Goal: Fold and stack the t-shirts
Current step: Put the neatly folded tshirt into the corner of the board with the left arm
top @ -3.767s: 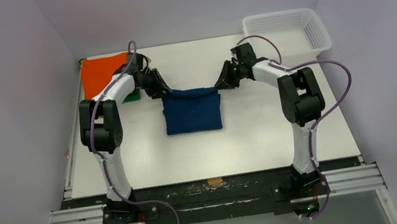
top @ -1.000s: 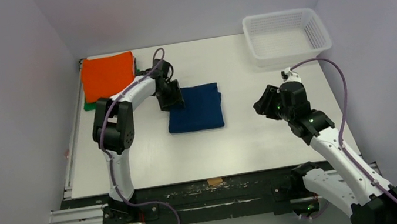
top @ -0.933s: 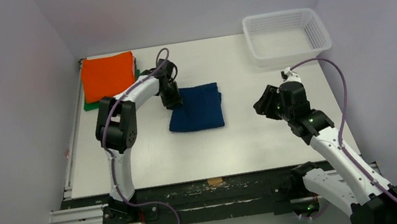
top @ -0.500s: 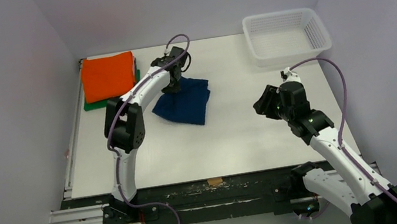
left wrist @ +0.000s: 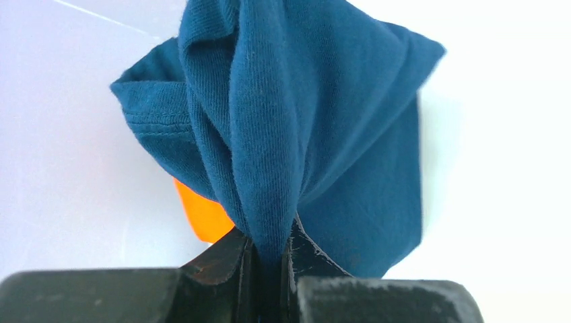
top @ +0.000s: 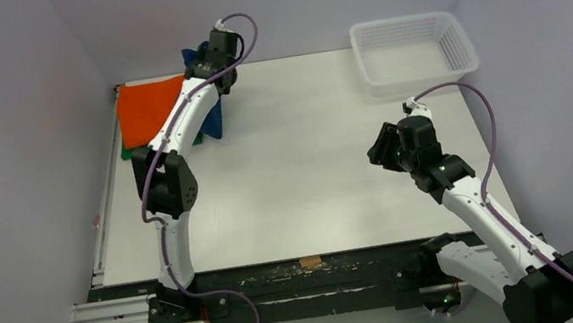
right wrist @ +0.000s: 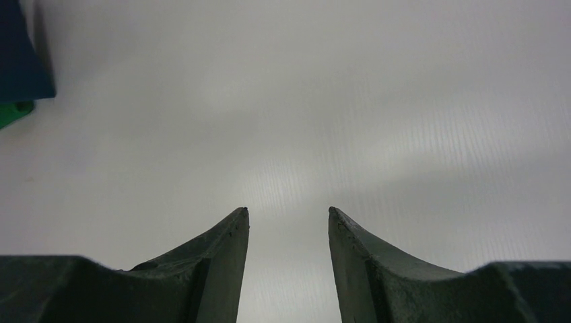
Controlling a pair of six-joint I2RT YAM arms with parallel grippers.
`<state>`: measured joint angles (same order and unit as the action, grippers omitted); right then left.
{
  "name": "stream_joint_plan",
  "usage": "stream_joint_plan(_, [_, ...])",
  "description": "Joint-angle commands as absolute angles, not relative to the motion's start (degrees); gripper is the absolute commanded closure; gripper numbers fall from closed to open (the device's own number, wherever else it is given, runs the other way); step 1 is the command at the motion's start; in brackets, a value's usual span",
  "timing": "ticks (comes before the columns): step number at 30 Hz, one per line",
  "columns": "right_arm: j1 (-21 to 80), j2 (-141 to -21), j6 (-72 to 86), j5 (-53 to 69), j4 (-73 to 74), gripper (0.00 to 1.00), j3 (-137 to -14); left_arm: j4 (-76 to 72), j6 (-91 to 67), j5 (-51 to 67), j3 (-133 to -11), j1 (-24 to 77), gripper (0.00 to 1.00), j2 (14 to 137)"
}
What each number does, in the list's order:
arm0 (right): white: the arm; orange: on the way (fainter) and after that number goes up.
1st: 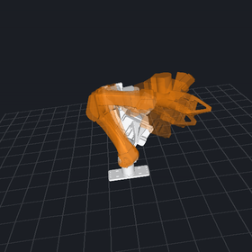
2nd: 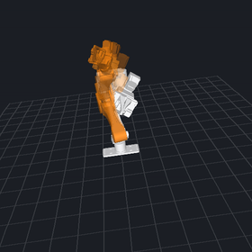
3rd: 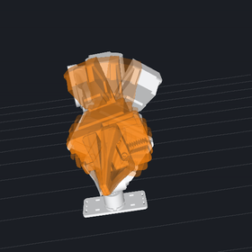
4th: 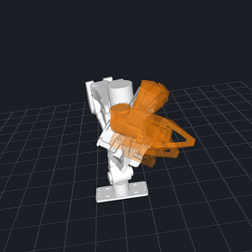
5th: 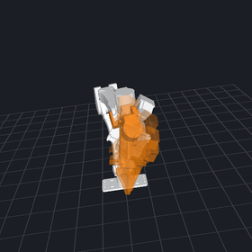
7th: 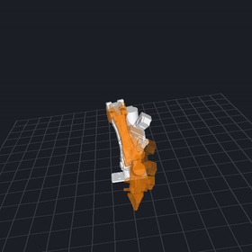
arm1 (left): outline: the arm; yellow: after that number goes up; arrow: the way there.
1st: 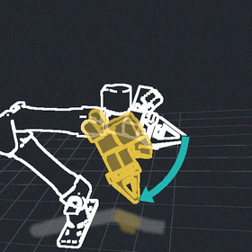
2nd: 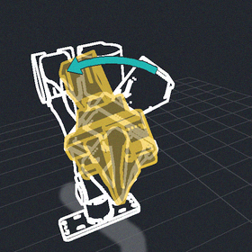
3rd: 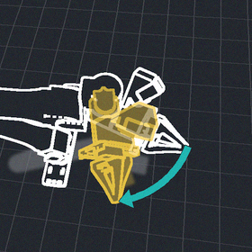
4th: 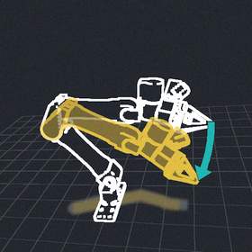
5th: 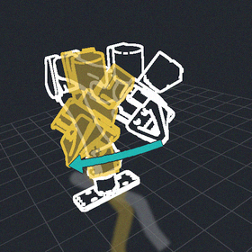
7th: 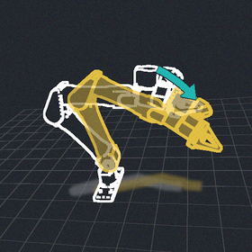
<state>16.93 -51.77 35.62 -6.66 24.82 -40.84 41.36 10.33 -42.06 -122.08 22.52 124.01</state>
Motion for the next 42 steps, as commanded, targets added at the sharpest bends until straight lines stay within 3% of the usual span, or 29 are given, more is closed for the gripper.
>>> stream_joint_plan(1, [16.85,-52.90,34.63,-9.13,22.72,0.53,-41.38,41.64,15.88,-40.45,-128.11,18.47,1.00,117.83])
stream_joint_plan(9, [16.87,-54.49,34.72,-8.99,22.67,0.53,-41.62,49.08,12.97,-31.14,-136.64,12.51,1.00,116.26])
stream_joint_plan(20, [16.87,-55.60,34.67,-9.35,22.67,0.53,-41.96,50.83,6.92,-19.85,-133.88,4.19,1.00,118.57])
stream_joint_plan(42, [16.86,-58.47,34.80,-13.64,24.18,0.53,-43.16,38.30,5.10,-14.78,-140.16,-8.16,0.96,135.35])
